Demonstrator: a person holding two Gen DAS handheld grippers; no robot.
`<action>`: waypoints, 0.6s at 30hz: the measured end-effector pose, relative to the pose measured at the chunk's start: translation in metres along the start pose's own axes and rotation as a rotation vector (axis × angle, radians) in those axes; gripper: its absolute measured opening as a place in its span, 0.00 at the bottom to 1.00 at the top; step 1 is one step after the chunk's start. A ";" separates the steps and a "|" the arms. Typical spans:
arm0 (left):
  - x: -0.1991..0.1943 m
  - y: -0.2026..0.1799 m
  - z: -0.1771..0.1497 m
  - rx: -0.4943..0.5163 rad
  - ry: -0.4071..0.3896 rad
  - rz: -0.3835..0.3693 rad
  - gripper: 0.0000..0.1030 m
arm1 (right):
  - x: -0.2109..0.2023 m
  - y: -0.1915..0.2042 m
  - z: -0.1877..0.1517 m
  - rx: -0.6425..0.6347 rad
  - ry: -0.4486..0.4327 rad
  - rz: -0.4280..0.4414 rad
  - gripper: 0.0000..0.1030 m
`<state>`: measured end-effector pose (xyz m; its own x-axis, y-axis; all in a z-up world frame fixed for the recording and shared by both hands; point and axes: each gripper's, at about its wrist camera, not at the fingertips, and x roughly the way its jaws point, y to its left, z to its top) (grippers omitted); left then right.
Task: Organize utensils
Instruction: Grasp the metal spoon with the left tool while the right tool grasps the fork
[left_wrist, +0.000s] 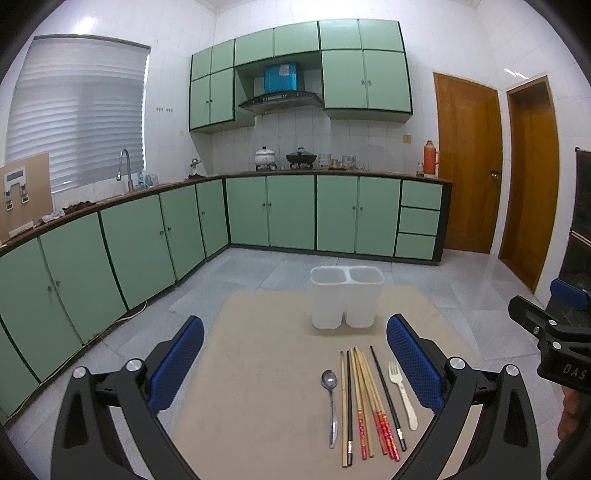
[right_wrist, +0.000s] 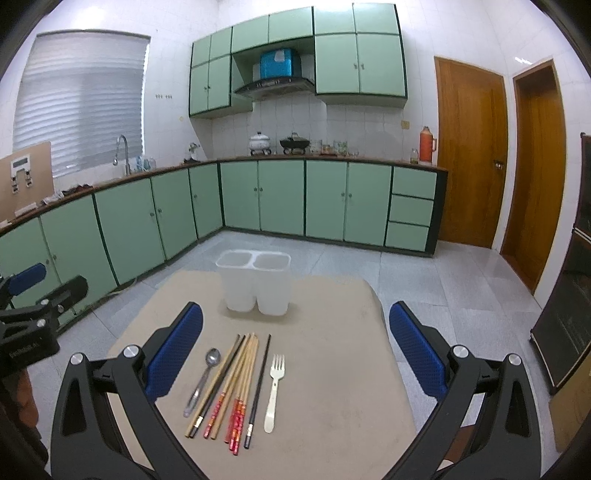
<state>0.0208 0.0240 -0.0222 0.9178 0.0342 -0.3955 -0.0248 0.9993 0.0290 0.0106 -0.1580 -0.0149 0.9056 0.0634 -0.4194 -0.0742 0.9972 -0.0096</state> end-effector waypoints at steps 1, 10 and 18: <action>0.006 0.000 -0.002 0.002 0.009 0.005 0.94 | 0.005 -0.001 -0.002 0.001 0.012 -0.003 0.95; 0.071 -0.001 -0.030 0.030 0.144 0.018 0.94 | 0.078 -0.006 -0.028 -0.005 0.180 -0.035 0.95; 0.136 -0.007 -0.054 0.047 0.295 0.006 0.94 | 0.147 -0.004 -0.053 -0.002 0.320 -0.012 0.91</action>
<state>0.1247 0.0224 -0.1260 0.7630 0.0503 -0.6445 -0.0053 0.9974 0.0716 0.1220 -0.1548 -0.1251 0.7292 0.0360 -0.6834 -0.0657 0.9977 -0.0175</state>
